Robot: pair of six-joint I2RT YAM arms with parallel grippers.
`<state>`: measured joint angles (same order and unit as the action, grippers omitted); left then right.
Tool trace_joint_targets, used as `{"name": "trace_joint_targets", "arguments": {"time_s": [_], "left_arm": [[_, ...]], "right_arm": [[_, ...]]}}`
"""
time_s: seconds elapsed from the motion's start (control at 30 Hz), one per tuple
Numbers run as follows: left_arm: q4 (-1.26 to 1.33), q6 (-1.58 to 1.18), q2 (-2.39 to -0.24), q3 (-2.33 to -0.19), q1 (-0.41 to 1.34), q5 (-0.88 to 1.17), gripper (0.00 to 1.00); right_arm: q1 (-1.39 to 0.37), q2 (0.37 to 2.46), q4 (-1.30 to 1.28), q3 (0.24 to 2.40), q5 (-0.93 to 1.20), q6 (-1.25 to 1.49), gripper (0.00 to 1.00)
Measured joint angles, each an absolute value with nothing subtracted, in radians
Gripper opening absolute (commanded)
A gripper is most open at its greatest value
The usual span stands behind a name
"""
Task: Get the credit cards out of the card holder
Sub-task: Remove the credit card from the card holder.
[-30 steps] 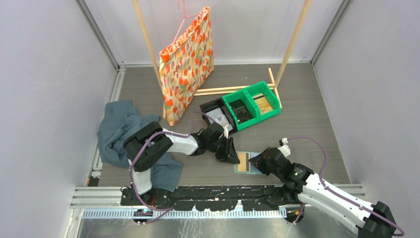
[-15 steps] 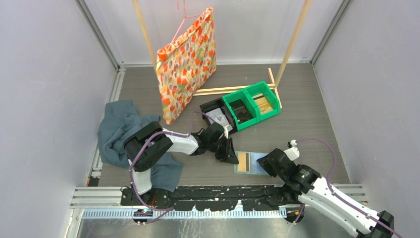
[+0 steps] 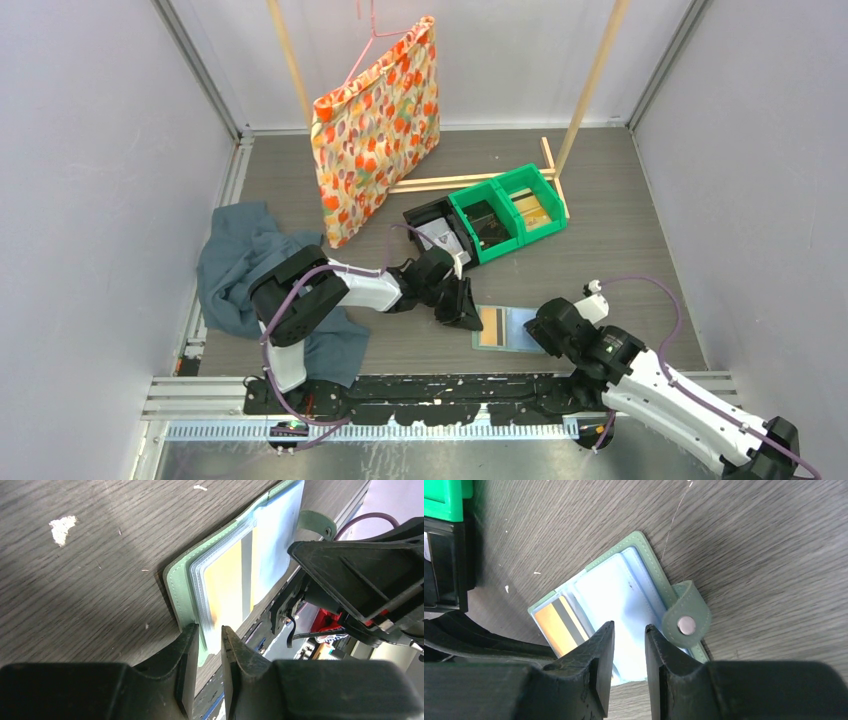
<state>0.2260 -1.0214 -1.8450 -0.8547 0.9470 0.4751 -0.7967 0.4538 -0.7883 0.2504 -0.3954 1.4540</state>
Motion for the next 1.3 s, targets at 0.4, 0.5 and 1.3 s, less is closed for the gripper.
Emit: {"name": "trace_joint_targets", "arguments": {"time_s": [0.4,0.5,1.3], "left_arm": [[0.207,-1.009,-1.845,-0.864,0.946,0.472,0.25],[0.207,-1.009,-1.845,-0.864,0.945,0.472,0.25],[0.139,-0.986,-1.778,-0.832,0.942,0.425,0.28]], "right_arm": [[-0.797,0.579,-0.938,0.381,-0.533,1.477,0.39],[-0.797,0.633,-0.969,0.389,-0.560,1.493,0.41],[-0.797,0.651,-0.732,0.286,-0.445,1.516,0.41]]}}
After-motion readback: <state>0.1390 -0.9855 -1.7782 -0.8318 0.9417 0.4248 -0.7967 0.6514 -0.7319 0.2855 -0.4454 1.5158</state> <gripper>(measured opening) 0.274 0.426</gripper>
